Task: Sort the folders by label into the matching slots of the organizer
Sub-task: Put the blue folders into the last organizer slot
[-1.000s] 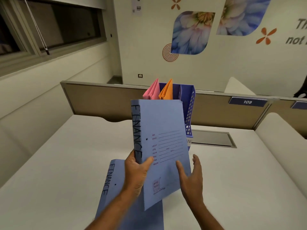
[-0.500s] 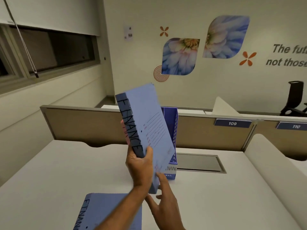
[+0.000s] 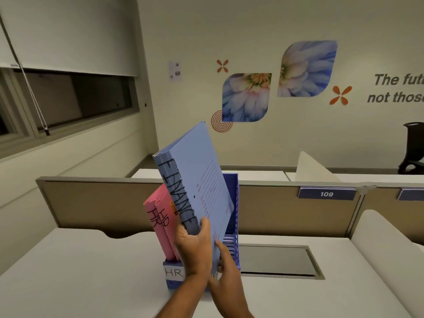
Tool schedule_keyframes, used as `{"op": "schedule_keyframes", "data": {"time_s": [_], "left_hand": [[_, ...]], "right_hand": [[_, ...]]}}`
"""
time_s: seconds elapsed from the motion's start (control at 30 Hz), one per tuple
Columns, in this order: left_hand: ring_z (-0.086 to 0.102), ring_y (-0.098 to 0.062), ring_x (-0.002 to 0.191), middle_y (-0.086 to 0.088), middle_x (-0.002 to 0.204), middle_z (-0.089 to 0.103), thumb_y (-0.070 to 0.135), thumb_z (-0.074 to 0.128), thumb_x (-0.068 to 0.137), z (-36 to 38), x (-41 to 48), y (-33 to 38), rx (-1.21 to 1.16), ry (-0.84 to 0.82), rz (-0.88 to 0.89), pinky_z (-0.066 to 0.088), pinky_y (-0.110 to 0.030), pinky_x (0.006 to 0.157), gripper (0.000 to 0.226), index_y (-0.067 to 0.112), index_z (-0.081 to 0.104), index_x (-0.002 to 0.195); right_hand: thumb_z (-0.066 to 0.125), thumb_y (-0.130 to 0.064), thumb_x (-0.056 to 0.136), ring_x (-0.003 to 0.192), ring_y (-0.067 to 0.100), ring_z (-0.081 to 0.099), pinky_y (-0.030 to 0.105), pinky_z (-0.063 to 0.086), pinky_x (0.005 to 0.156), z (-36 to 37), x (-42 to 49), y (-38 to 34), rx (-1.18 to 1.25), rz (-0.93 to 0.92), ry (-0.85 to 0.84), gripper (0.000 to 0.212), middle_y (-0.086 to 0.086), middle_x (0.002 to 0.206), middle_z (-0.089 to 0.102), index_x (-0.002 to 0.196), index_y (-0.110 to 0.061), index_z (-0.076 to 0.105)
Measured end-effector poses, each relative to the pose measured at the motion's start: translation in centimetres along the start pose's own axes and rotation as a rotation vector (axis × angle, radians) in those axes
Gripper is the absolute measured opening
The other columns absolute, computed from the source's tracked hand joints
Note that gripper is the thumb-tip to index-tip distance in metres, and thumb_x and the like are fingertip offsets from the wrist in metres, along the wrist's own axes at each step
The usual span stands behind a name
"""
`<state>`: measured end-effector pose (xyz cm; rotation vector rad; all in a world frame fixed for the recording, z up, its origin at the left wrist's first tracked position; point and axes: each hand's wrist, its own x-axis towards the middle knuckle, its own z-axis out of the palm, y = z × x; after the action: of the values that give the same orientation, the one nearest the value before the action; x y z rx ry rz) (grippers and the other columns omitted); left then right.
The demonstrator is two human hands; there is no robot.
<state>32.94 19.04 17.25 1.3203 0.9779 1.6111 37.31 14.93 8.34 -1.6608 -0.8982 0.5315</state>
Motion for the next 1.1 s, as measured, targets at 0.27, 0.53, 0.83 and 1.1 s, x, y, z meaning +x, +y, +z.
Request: {"op": "schedule_keyframes", "data": {"time_s": [0.27,0.53,0.83,1.1], "left_hand": [[0.069,-0.016,0.100,-0.001,0.110,0.072,0.005,0.072,0.083,2.4,0.8,-3.4,0.037,-0.020,-0.072,0.051,-0.010,0.075,0.031,0.009,0.065,0.112],[0.071,-0.017,0.086,-0.001,0.094,0.075,0.010,0.072,0.080,3.4,1.1,-4.9,0.149,-0.070,-0.098,0.062,-0.038,0.078,0.019,0.011,0.066,0.099],[0.069,-0.021,0.096,-0.003,0.107,0.073,0.013,0.072,0.083,3.7,0.8,-5.5,0.263,-0.157,-0.026,0.057,-0.025,0.080,0.030,0.012,0.063,0.111],[0.070,-0.017,0.087,0.001,0.099,0.072,0.014,0.069,0.085,3.6,0.6,-6.1,0.313,-0.197,-0.027,0.055,-0.016,0.069,0.022,0.014,0.061,0.106]], "right_hand": [[0.078,-0.026,0.081,0.125,0.015,0.052,0.021,0.048,0.100,-1.2,2.7,3.6,-0.030,-0.068,0.012,0.076,-0.004,0.142,0.050,0.143,-0.028,0.035],[0.073,-0.028,0.086,0.129,0.014,0.049,0.020,0.049,0.098,-1.4,5.9,6.5,-0.110,-0.015,0.005,0.074,-0.004,0.150,0.042,0.147,-0.028,0.031],[0.066,-0.024,0.092,0.130,0.014,0.050,0.008,0.040,0.093,-0.8,8.0,8.0,-0.199,0.107,-0.051,0.075,0.000,0.148,0.043,0.152,-0.018,0.022],[0.056,-0.031,0.090,0.124,0.011,0.053,0.028,0.047,0.102,-0.9,6.1,7.6,-0.243,0.005,-0.076,0.065,-0.005,0.140,0.051,0.148,-0.031,0.026]]}}
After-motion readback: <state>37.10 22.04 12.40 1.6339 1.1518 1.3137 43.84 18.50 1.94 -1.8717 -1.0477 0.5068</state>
